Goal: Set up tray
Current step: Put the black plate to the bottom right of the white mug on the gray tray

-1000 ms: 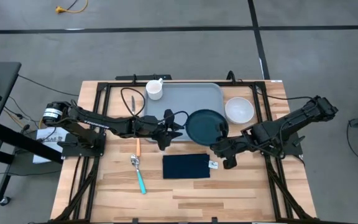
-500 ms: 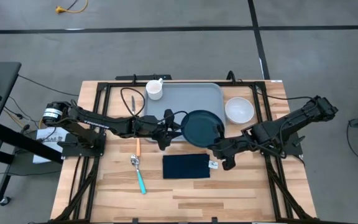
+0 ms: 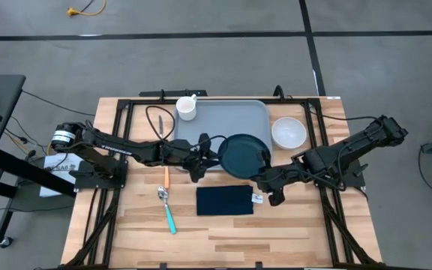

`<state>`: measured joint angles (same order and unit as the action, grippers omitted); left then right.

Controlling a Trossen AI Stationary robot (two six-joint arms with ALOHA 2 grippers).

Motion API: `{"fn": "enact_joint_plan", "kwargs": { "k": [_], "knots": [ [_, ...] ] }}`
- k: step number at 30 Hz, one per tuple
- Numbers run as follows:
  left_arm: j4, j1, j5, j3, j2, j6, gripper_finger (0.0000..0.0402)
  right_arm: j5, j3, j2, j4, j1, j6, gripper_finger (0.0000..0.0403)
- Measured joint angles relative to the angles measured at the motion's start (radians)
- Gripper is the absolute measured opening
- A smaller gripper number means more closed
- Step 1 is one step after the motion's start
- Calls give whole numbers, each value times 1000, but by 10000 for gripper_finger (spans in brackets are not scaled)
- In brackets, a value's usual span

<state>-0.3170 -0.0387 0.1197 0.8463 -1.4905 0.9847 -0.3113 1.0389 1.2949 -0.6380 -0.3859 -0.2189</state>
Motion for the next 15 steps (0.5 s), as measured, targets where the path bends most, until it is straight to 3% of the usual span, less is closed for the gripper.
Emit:
{"fn": "enact_joint_plan", "kwargs": {
  "k": [7, 15],
  "knots": [
    [48, -1, -21, -1, -1, 37, 16, 4, 0, 0, -6, 0, -2, 3],
    [33, -1, -16, -2, -2, 57, 18, -10, 2, 0, 25, 1, 17, 46]
  ]
}}
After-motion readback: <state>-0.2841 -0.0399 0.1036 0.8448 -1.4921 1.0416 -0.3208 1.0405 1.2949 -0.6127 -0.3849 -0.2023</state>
